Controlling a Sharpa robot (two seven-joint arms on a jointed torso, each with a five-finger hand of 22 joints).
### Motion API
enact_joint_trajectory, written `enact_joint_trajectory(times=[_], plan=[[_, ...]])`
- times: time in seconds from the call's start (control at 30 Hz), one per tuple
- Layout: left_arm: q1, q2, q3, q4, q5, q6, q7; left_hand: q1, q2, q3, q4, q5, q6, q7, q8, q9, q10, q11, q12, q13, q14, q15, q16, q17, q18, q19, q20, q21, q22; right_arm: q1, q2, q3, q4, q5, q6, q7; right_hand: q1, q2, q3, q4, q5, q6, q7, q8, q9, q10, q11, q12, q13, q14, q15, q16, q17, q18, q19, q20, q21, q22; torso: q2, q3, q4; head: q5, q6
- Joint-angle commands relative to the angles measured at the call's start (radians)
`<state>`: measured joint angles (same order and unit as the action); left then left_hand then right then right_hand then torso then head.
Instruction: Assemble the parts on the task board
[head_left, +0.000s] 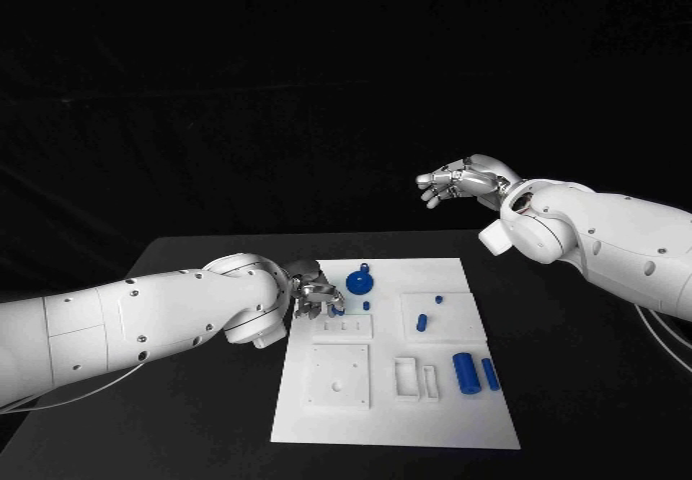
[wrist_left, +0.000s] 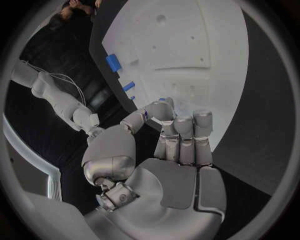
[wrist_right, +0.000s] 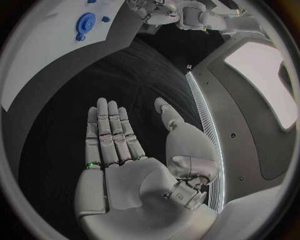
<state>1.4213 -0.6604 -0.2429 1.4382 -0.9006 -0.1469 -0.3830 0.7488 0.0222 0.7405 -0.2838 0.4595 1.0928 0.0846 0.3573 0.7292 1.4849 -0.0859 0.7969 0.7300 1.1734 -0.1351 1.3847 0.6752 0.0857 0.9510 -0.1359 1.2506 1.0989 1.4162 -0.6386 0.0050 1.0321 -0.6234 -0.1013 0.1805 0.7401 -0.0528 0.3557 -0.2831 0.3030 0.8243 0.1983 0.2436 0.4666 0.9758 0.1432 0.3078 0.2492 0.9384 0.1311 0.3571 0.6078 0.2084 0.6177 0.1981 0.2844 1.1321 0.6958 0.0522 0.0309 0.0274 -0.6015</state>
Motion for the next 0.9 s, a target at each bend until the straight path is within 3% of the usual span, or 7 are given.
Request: enact_joint_trajectory(times=[0.03, 0.23, 0.43, 0.9], plan=[[-0.009, 0.008, 0.001, -0.004, -0.088, -0.034, -0.009, 0.014, 0.003, 0.01, -0.005, 0.003, 0.097, -0.09, 0.002, 0.001, -0.028, -0.032, 0.011, 0.002, 0.094, -0.088, 0.008, -0.002, 0.016, 0.009, -0.139, 0.005, -0.001, 0.0, -0.003, 0.0, 0.006, -0.024, 0.013, 0.013, 0.01, -0.002, -0.003, 0.0, 0.004, -0.007, 0.002, 0.005, -0.002, 0.006, 0.004, -0.005, -0.002, -0.008, 0.001, -0.006, -0.001, -0.011, -0.009, 0.0, -0.005, 0.001, 0.002, -0.0017, -0.0006, -0.002, -0.004], [-0.024, 0.018, 0.001, -0.016, -0.088, -0.056, 0.004, 0.009, 0.005, 0.007, -0.001, 0.004, 0.105, -0.092, 0.006, 0.004, -0.029, -0.033, 0.018, 0.002, 0.095, -0.089, 0.012, -0.003, 0.015, 0.011, -0.138, 0.006, 0.0, 0.0, -0.004, 0.0, 0.01, -0.032, 0.022, 0.006, 0.01, -0.002, -0.002, 0.001, 0.005, -0.007, 0.002, 0.005, -0.002, 0.007, 0.004, -0.006, -0.004, -0.008, 0.001, -0.007, -0.001, -0.011, -0.009, 0.0, -0.005, 0.002, 0.003, -0.0016, 0.001, -0.003, -0.006], [-0.048, 0.033, 0.001, -0.026, -0.105, -0.042, 0.008, 0.001, 0.007, 0.006, 0.001, 0.0, 0.115, -0.095, 0.009, 0.007, -0.033, -0.037, 0.028, 0.001, 0.094, -0.092, 0.017, -0.004, 0.016, 0.013, -0.138, 0.006, 0.0, 0.0, -0.003, 0.0, 0.015, -0.04, 0.023, 0.001, 0.005, -0.001, -0.002, 0.005, 0.005, -0.008, 0.003, 0.005, -0.004, 0.008, 0.004, -0.011, -0.011, -0.009, 0.002, -0.01, -0.002, -0.01, -0.013, 0.002, -0.005, 0.003, 0.004, -0.0029, -0.0007, -0.005, -0.009], [-0.069, 0.054, 0.001, -0.052, -0.096, -0.042, 0.016, -0.002, 0.011, 0.009, 0.001, -0.001, 0.114, -0.096, 0.007, 0.008, -0.037, -0.037, 0.033, -0.002, 0.092, -0.092, 0.019, -0.007, 0.017, 0.013, -0.137, 0.006, 0.0, 0.0, 0.0, 0.0, 0.028, -0.017, 0.052, -0.02, 0.007, 0.0, -0.001, 0.005, -0.019, -0.011, 0.004, 0.006, -0.01, 0.014, 0.007, -0.02, -0.029, -0.009, 0.003, -0.016, -0.001, -0.007, -0.019, 0.006, -0.005, 0.007, 0.004, -0.002, -0.0001, -0.008, -0.013]])
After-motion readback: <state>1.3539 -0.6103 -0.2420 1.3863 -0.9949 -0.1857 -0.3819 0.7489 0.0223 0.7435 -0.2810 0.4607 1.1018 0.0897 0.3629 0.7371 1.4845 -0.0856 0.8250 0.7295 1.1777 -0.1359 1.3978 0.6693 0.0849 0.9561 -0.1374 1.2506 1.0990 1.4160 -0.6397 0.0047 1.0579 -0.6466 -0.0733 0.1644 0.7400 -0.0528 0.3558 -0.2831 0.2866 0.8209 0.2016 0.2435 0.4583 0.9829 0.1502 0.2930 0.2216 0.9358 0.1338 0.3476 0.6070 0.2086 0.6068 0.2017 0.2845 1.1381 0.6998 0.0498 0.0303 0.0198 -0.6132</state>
